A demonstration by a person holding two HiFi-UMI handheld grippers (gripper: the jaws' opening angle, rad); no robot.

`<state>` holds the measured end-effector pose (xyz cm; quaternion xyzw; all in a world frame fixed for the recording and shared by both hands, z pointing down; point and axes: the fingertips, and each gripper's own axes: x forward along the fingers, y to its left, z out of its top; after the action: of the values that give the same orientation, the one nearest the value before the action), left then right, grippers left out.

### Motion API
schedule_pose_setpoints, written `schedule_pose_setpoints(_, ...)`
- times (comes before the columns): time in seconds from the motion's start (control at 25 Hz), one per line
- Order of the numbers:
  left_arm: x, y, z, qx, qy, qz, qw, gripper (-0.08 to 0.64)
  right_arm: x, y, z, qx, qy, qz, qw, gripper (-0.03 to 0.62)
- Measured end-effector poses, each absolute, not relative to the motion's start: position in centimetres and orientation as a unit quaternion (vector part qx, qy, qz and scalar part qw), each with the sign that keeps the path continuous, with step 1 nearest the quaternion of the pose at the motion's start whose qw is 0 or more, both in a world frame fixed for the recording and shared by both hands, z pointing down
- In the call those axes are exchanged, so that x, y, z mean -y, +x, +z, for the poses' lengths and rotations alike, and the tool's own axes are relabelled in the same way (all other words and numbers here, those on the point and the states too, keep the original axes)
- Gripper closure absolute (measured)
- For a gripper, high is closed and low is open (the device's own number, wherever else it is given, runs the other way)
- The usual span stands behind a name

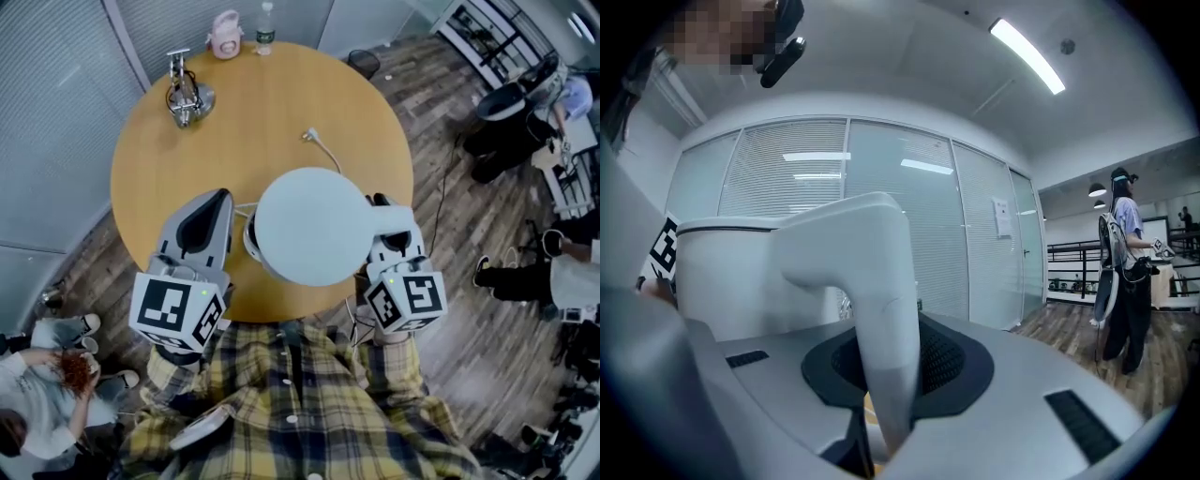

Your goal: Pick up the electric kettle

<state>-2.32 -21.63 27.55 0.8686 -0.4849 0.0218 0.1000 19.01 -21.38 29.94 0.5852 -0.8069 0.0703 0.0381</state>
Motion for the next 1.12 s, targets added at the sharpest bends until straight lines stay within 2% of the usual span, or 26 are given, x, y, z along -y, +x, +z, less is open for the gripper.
schedule_pose_setpoints(1.12, 19.7, -2.2, 26.9, 0.48, 0.873, 0.02, 0.086, 0.557, 18.3, 18.5, 28.5, 0.81, 0.582, 0.072, 0.027, 0.506)
